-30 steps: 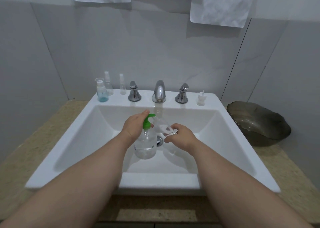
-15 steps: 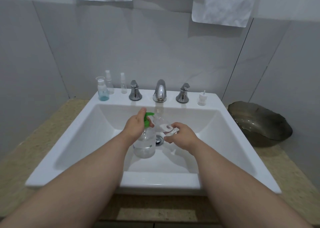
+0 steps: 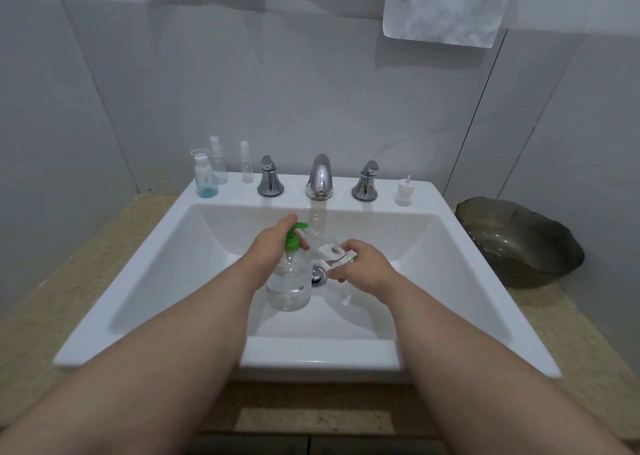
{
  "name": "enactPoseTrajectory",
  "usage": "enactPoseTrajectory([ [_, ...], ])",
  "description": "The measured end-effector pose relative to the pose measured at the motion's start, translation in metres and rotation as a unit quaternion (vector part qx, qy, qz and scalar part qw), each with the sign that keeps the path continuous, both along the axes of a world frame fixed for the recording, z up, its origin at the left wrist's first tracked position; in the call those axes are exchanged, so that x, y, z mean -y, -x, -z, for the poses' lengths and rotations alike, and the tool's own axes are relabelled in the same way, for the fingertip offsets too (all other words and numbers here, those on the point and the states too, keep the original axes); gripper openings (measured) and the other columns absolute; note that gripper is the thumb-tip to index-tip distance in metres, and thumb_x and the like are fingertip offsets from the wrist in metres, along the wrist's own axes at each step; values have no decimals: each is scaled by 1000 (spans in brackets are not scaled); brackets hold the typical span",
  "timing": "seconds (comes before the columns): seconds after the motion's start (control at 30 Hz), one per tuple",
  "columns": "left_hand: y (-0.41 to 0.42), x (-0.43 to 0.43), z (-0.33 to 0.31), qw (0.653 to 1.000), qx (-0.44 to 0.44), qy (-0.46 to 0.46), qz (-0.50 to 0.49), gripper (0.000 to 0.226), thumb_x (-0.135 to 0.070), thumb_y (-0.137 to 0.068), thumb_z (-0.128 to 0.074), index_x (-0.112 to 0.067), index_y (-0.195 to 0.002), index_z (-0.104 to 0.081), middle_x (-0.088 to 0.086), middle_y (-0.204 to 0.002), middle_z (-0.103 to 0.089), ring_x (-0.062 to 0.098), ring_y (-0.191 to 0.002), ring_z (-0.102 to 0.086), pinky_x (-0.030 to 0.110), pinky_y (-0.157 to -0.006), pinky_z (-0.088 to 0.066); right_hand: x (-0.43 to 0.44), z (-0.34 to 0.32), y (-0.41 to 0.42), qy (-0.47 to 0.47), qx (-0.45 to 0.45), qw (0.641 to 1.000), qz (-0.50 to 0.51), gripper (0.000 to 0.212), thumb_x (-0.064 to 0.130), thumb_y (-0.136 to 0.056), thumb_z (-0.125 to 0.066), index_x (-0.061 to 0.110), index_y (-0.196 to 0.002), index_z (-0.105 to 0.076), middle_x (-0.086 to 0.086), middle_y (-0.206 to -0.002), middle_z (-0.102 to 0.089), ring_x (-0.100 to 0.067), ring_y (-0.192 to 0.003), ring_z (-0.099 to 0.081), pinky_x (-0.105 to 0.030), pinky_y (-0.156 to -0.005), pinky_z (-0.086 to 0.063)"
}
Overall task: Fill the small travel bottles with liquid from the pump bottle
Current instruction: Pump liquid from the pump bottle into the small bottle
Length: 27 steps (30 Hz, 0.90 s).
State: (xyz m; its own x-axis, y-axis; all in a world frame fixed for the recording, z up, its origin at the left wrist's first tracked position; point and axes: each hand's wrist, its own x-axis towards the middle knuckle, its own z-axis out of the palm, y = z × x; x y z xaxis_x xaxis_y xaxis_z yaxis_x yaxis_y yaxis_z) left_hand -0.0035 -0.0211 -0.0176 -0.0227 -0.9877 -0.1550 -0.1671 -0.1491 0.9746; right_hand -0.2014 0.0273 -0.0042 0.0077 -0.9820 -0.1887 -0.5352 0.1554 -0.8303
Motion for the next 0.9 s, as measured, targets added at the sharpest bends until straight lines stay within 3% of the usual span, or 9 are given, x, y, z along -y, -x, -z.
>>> enactPoseTrajectory([
  [0.17, 0, -3, -7, 1000, -14, -22, 8, 52, -46, -106, -45, -8, -80, -70, -8, -72, -75, 14, -79, -57, 33, -86, -40, -1, 0, 0, -8, -4, 1000, -6, 29, 13, -76, -78, 19, -102, -65, -1, -76, -70, -13, -71, -62, -23, -61, -46],
  [0.33, -3, -4, -8, 999, -29, -35, 3, 41, -43, -105, -49, -15, -84, -70, -5, -77, -77, 16, -76, -57, 35, -83, -40, -2, -1, 0, -16, -9, 1000, -9, 30, 13, -76, -78, 19, -102, -65, -1, -75, -70, -11, -68, -62, -23, -61, -45],
  [0.43, -2, -5, -9, 1000, -16, -22, 2, 37, -38, -106, -47, -12, -94, -70, -3, -79, -76, 15, -67, -55, 32, -69, -40, -3, -1, 0, -20, -14, 1000, -10, 29, 13, -76, -77, 18, -101, -66, 0, -76, -70, -12, -68, -62, -22, -60, -44],
  [0.5, -1, -7, -9, 1000, -5, -20, 4, 44, -39, -107, -44, -12, -87, -72, -1, -82, -74, 15, -64, -52, 31, -65, -39, -4, 0, 0, -22, -17, 1000, -9, 28, 13, -76, -77, 19, -101, -66, 0, -75, -70, -11, -68, -61, -20, -58, -43],
  [0.6, 0, -11, -8, 1000, -6, -24, -2, 56, -46, -107, -43, -15, -73, -74, 3, -86, -72, 16, -70, -53, 32, -71, -40, -4, -1, -1, -22, -19, 1000, -12, 29, 14, -77, -77, 20, -103, -66, 1, -73, -70, -12, -70, -60, -22, -59, -43],
  [0.77, 1, -9, -7, 1000, -26, -14, -10, 60, -53, -106, -41, -17, -69, -72, 4, -85, -76, 17, -71, -54, 33, -74, -41, -2, -3, -1, -27, -15, 1000, -8, 32, 18, -77, -77, 22, -106, -64, 2, -74, -70, -9, -60, -53, -15, -44, -35],
  [0.9, 1, -8, -6, 999, -27, -16, -12, 55, -52, -106, -41, -17, -77, -71, 4, -86, -78, 16, -72, -55, 33, -77, -41, 0, -2, -1, -26, -15, 1000, -7, 32, 18, -78, -78, 22, -107, -64, 2, -73, -69, -6, -54, -50, -11, -40, -32],
])
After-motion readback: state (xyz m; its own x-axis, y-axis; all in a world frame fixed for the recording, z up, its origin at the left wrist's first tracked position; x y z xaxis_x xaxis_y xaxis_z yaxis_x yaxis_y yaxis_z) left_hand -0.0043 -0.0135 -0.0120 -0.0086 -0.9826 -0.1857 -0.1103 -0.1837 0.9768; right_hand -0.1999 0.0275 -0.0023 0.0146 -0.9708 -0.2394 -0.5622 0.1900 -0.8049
